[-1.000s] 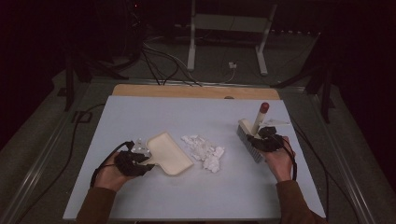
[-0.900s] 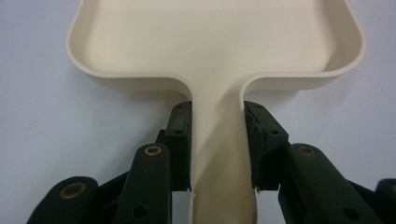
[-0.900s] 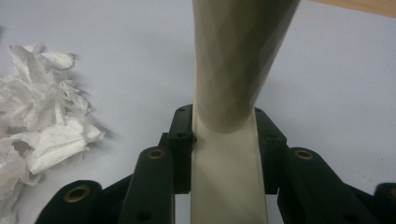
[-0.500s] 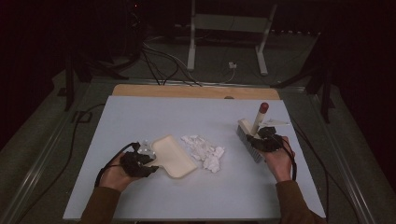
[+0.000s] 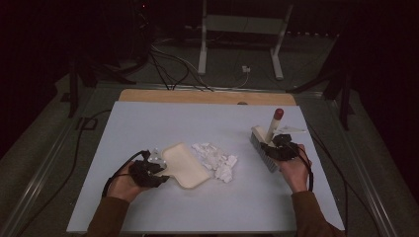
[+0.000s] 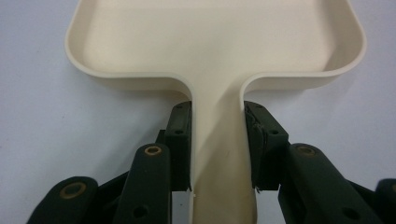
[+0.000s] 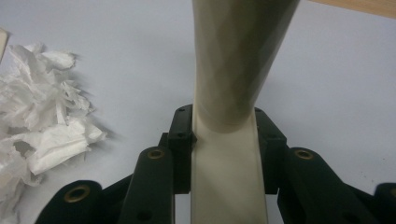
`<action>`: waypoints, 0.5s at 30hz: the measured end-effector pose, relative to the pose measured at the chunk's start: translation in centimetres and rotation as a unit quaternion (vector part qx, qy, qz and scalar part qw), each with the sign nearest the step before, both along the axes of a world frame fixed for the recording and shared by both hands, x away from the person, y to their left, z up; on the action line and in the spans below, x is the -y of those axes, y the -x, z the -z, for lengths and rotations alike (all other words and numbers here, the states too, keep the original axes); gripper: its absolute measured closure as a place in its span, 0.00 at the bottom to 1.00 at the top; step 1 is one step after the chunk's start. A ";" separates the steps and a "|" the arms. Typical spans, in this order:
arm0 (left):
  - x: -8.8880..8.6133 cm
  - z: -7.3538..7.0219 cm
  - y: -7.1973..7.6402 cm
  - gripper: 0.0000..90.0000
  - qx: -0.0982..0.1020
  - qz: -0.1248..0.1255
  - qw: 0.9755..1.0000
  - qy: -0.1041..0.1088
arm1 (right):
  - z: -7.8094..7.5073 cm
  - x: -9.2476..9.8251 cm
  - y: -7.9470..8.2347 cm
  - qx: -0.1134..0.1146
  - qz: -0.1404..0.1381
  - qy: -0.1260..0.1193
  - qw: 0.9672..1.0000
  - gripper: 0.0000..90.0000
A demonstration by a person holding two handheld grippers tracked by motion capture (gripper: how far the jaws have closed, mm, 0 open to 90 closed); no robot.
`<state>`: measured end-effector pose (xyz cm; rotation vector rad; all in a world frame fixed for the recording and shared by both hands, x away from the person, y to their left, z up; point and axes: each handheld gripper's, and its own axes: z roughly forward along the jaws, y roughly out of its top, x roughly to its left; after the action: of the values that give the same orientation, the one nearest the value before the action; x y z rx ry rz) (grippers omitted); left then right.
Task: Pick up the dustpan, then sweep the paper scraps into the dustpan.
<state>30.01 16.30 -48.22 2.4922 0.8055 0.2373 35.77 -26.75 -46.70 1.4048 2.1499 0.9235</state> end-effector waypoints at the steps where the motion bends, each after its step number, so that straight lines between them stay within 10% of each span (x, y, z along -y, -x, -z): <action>1: 0.0 0.0 0.0 0.75 0.000 0.001 1.000 0.000 | 0.0 0.0 0.0 0.000 0.000 0.001 1.000 0.75; 15: -0.2 -0.1 -0.6 0.75 -0.008 0.014 1.000 -0.001 | -0.6 -0.7 -0.4 0.004 -0.008 0.007 1.000 0.75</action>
<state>30.58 16.45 -48.14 2.5082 0.7761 0.2096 36.15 -26.07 -46.14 1.3756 2.1610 0.9161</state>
